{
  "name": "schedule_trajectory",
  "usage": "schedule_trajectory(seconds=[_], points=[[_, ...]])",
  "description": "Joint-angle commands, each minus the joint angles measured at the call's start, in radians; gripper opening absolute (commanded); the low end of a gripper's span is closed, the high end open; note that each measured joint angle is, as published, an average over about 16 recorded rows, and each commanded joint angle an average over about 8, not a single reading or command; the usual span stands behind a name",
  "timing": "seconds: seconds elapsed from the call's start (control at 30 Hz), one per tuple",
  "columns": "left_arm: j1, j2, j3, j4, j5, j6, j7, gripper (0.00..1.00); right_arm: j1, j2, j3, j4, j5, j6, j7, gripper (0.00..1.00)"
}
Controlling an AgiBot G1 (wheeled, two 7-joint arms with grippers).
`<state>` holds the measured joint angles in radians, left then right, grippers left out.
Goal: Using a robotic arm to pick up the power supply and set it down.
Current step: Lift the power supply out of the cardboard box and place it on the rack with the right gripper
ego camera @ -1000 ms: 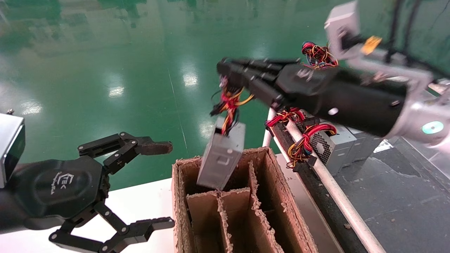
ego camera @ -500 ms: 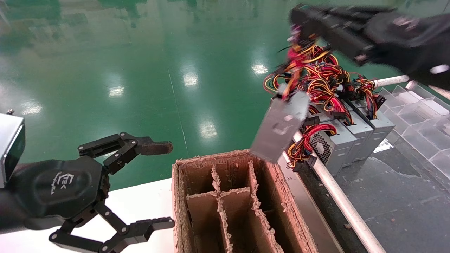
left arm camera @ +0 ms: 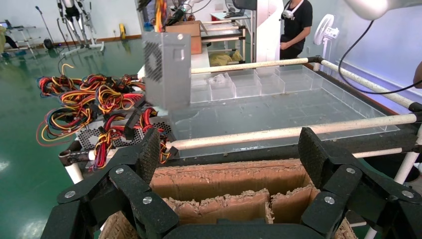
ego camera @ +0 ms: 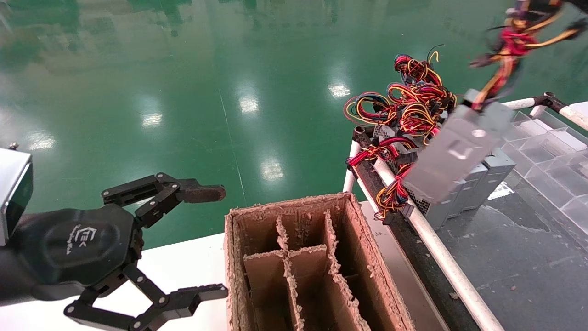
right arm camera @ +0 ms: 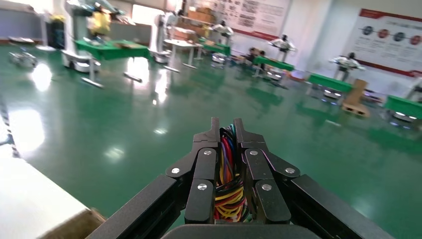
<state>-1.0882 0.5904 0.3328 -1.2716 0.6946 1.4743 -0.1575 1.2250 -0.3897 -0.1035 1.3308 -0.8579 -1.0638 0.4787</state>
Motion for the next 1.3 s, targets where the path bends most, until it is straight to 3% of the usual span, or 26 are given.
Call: schedule_trajectory(seconds=[0.03,0.27,0.43,1.0,1.3], points=[[0.0,0.0,0.0,0.0,0.0,0.0,0.0,1.0,-0.023,0.035,0.021,0.0,0.009,0.003,-0.003,0.0],[0.0,0.0,0.0,0.0,0.0,0.0,0.0,1.0,-0.151,0.155,0.1,-0.025,0.041,-0.003,-0.017,0.0],[0.0,0.0,0.0,0.0,0.0,0.0,0.0,1.0,-0.27,0.195,0.152,-0.079,0.061,-0.023,-0.044,0.0],[0.0,0.0,0.001,0.0,0.0,0.0,0.0,1.0,-0.624,0.185,0.334,-0.161,0.082,-0.138,-0.135,0.0],[0.0,0.0,0.001,0.0,-0.001,0.0,0.0,1.0,-0.726,0.128,0.398,-0.087,0.064,-0.101,-0.129,0.0]])
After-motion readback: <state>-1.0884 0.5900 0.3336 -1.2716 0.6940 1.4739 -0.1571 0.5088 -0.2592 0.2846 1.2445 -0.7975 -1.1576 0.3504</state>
